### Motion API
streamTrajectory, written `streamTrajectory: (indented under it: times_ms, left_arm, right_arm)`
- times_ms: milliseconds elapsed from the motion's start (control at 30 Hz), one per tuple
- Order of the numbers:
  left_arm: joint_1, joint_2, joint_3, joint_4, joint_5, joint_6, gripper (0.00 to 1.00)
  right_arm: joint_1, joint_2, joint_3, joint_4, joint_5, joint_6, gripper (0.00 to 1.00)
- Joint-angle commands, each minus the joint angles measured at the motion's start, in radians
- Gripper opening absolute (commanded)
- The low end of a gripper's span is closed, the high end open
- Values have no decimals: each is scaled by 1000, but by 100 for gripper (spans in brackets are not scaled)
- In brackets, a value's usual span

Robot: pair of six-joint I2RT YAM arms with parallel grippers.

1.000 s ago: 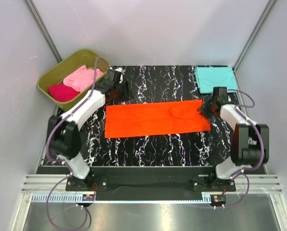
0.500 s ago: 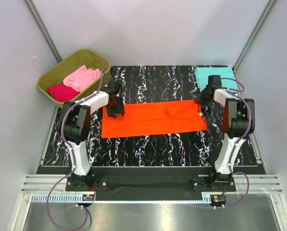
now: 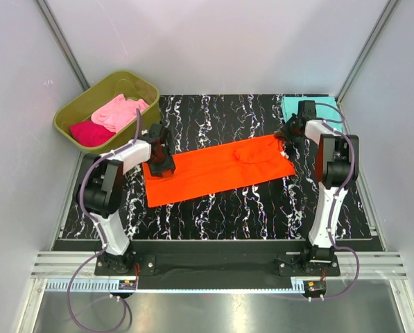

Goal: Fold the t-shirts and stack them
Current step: Fold the tshirt

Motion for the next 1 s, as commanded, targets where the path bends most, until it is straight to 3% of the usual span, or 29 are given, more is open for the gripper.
streamTrajectory:
  times_ms: [0, 300, 467, 600, 733, 833, 967]
  left_arm:
    - [12, -47, -96, -71, -35, -73, 53]
    - [12, -270, -285, -71, 11, -172, 53]
    - [10, -420, -238, -68, -10, -107, 59]
    - [7, -475, -175, -54, 34, -37, 61]
    - [-39, -518, -189, 18, 192, 41, 60]
    - [-91, -531, -189, 22, 221, 93, 60]
    - [-112, -532, -219, 33, 301, 117, 59]
  right_arm:
    - [23, 62, 92, 22, -94, -37, 20]
    - [121, 239, 345, 62, -157, -20, 23]
    - [120, 319, 566, -39, -180, -74, 27]
    - [120, 240, 623, -134, -168, -92, 42]
    - [121, 100, 560, -183, -124, -62, 57]
    - [120, -24, 448, -223, -73, -19, 59]
    - [120, -194, 151, -229, -22, 44, 59]
